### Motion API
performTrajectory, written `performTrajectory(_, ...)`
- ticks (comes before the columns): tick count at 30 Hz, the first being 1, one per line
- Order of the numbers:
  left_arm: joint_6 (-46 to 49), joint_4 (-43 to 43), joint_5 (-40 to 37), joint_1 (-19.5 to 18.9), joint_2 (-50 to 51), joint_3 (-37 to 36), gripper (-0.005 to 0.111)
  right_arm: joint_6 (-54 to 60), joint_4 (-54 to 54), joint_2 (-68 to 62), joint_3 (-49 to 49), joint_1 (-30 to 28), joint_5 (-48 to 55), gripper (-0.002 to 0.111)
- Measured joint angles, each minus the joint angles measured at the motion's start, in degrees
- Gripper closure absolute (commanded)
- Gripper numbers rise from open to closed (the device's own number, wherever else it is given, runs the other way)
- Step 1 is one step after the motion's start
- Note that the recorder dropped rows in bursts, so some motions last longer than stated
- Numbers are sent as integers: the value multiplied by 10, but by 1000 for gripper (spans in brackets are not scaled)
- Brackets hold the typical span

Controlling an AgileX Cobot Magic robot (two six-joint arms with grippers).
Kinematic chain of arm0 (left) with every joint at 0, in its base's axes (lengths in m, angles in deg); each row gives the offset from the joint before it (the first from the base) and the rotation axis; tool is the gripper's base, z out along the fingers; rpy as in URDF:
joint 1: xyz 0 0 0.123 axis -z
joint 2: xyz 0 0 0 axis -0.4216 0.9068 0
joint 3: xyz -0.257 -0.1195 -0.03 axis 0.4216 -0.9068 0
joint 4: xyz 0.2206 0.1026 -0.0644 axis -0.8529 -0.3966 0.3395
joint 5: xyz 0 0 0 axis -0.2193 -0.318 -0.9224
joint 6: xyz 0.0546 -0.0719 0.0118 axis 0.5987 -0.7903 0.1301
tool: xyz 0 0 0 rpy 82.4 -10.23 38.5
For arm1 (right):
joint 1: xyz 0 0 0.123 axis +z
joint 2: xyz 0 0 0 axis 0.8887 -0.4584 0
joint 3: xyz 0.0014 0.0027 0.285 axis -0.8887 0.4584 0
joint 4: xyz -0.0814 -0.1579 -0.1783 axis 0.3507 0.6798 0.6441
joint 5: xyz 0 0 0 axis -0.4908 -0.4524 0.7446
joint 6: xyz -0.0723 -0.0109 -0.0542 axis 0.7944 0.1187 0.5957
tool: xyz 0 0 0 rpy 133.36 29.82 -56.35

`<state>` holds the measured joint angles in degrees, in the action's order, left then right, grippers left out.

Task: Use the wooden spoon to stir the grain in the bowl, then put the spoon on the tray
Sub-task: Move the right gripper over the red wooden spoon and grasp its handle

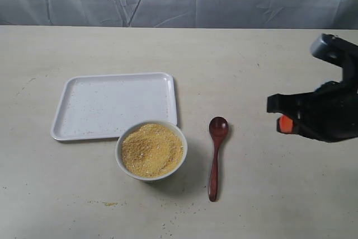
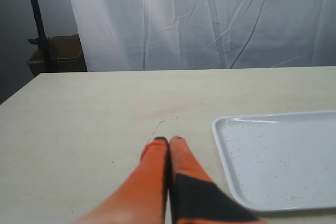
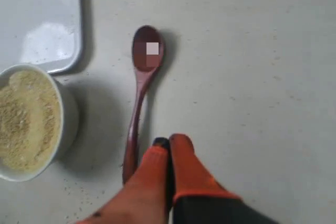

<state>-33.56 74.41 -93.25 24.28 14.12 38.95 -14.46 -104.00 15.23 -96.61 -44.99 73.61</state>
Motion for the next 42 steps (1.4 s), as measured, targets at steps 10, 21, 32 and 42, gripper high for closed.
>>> performTrajectory(10,0,0,0,0,0,0,106,-266,218,-138,-132,178,58,109)
performTrajectory(21,0,0,0,0,0,0,106,-529,354,-280,-162,297,50,109)
performTrajectory(32,0,0,0,0,0,0,106,-652,426,-313,-162,303,9,79)
performTrajectory(42,0,0,0,0,0,0,106,-677,433,-342,-163,303,-13,72)
